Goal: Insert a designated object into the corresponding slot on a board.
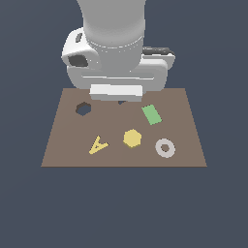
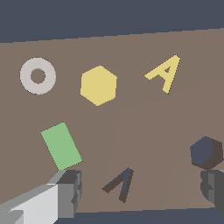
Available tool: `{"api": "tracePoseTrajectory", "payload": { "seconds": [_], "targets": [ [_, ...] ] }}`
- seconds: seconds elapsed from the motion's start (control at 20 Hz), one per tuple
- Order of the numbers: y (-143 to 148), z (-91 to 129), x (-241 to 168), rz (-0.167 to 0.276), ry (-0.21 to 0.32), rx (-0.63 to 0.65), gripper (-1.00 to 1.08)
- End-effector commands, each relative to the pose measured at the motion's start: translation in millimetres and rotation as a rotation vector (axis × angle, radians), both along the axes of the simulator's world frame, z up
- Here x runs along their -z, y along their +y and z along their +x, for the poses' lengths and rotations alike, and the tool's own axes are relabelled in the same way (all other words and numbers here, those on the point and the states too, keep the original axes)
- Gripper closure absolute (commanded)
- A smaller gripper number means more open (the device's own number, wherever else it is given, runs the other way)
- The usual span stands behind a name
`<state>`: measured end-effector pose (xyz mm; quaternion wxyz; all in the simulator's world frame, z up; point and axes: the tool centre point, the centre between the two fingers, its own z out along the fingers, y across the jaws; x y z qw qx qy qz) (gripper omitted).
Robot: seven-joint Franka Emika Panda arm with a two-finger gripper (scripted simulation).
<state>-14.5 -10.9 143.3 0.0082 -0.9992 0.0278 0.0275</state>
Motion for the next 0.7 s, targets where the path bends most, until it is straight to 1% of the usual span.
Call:
{"api": "tracePoseTrajectory", "payload": {
  "seconds": [0.0,0.35,0.65],
  "targets": [
    [0.0,0.0,0.0,0.0,0.0,0.0,-0.92],
    [-0.3,3.4,3.7,0.0,-0.002,-0.036,-0.92],
    [-0.4,11.9,12.9,0.002,-0.008,-0.126,-0.92]
  ]
}}
